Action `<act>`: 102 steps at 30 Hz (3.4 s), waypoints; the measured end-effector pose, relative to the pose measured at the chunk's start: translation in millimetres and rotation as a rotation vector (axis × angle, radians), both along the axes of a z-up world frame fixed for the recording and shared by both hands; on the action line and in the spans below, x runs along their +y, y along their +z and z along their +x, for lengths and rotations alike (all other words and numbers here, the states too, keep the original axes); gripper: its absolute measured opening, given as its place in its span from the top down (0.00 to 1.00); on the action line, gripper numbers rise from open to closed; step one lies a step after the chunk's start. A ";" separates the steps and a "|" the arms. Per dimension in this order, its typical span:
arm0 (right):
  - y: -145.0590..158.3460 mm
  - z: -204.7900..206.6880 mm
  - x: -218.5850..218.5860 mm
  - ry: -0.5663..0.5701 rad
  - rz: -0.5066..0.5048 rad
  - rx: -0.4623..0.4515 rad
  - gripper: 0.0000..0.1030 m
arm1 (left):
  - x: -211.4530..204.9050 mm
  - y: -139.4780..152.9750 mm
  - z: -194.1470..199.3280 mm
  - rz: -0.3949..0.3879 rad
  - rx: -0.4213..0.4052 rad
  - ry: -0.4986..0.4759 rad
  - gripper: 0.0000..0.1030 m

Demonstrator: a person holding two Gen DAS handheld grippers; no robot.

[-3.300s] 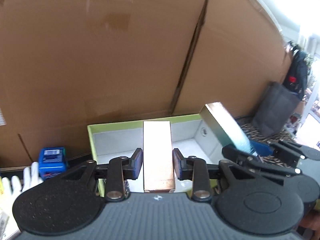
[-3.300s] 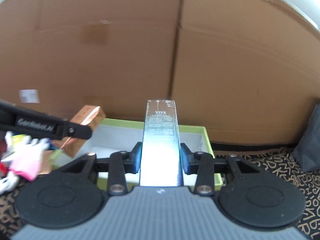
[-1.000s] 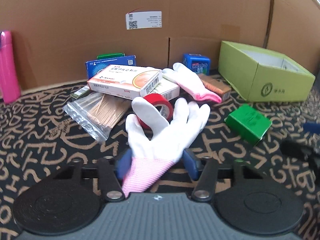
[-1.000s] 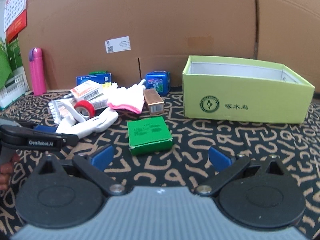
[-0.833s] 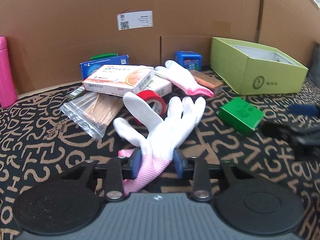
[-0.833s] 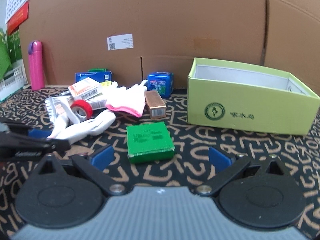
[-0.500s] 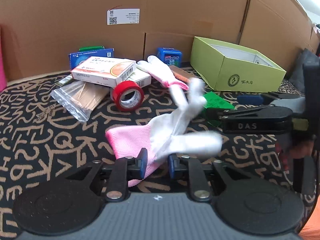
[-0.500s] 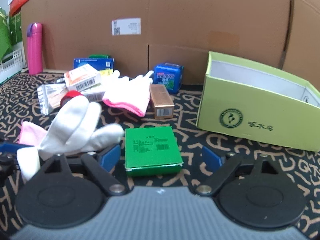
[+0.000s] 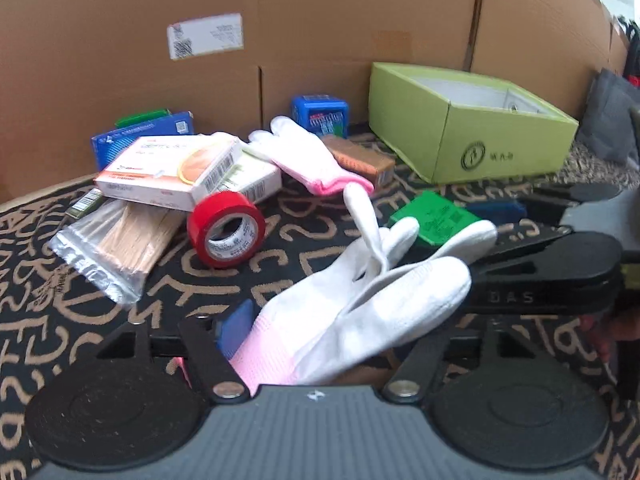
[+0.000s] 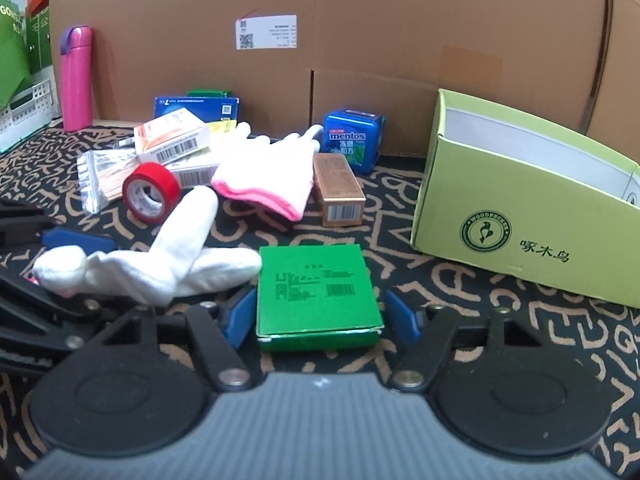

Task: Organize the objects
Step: 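Grasp the white glove with the left gripper while the right grasps the green box, then carry the glove and green box into the lime-green box and release, then grasp the red tape roll with the left gripper while the right grasps the second glove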

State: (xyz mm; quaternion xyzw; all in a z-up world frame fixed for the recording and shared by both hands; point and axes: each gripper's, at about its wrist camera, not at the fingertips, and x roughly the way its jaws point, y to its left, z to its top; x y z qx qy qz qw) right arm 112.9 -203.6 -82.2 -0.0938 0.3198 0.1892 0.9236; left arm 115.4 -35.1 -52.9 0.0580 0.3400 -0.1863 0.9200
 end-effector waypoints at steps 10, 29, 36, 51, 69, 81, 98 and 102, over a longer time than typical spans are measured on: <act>-1.5 0.3 1.9 -0.013 0.016 -0.009 0.41 | 6.9 1.7 -2.5 -0.052 0.021 -0.010 0.76; 47.2 -44.3 -48.5 -0.033 0.105 -0.123 0.42 | -11.8 74.8 -7.5 -0.306 0.021 -0.106 0.94; 89.0 -37.9 -94.3 -0.118 0.087 -0.229 0.42 | -74.1 125.9 30.8 -0.346 -0.042 -0.211 0.94; 98.3 74.7 -176.0 -0.331 0.005 -0.259 0.42 | -194.1 116.6 149.4 -0.321 -0.003 -0.261 0.94; 60.3 95.1 -197.3 -0.369 0.018 -0.291 0.00 | -180.4 83.8 149.1 -0.255 -0.074 -0.083 0.05; 99.6 26.4 -164.4 -0.274 0.153 -0.338 0.00 | -116.1 111.6 58.0 -0.307 -0.125 0.000 0.05; 41.3 -32.2 -48.4 -0.075 0.301 -0.124 0.00 | 29.2 52.1 -32.0 -0.285 -0.064 0.278 0.05; 28.1 -24.4 -25.6 -0.069 0.290 -0.077 0.00 | 54.2 38.6 -35.0 -0.269 -0.057 0.334 0.05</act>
